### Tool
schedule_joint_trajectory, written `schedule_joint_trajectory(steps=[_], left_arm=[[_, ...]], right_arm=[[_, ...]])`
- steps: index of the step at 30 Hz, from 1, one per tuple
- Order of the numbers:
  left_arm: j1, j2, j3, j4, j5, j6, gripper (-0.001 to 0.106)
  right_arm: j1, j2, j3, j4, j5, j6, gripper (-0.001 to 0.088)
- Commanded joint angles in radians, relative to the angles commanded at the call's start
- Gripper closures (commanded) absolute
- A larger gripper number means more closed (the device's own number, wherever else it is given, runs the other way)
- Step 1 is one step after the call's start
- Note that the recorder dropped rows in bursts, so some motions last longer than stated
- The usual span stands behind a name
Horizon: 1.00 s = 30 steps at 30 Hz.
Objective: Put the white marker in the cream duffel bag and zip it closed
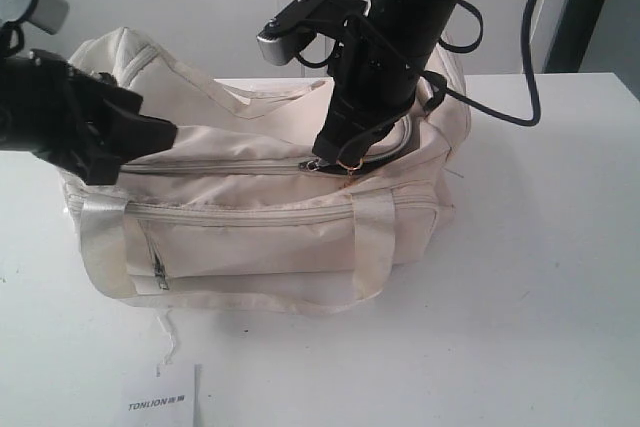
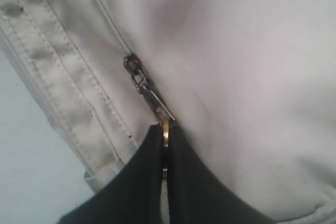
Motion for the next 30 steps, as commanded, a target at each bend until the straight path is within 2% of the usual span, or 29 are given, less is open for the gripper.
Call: schedule_joint_trajectory(steps=[6, 10, 13, 20, 26, 30], left_arm=[[-0.084, 0.074, 0.0, -0.145, 0.008, 0.339, 0.043], [-0.11, 0.124, 0.0, -0.21, 0.018, 0.451, 0.043], [-0.11, 0.157, 0.0, -0.23, 0.053, 0.458, 0.043], [-0.11, 0.221, -0.004, -0.239, 0.051, 0.458, 0.043], [-0.11, 0.258, -0.058, -0.239, 0.051, 0.458, 0.043], [-0.11, 0.282, -0.092, -0.19, 0.051, 0.458, 0.043]], right_arm=[[0.0, 0.0, 0.0, 0.0, 0.0, 0.0, 0.0868], [0.0, 0.0, 0.0, 0.0, 0.0, -0.007, 0.0868], [0.0, 0.0, 0.0, 0.0, 0.0, -0.007, 0.0868], [0.0, 0.0, 0.0, 0.0, 0.0, -0.007, 0.0868], [0.0, 0.0, 0.0, 0.0, 0.0, -0.007, 0.0868], [0.0, 0.0, 0.0, 0.0, 0.0, -0.007, 0.0868]])
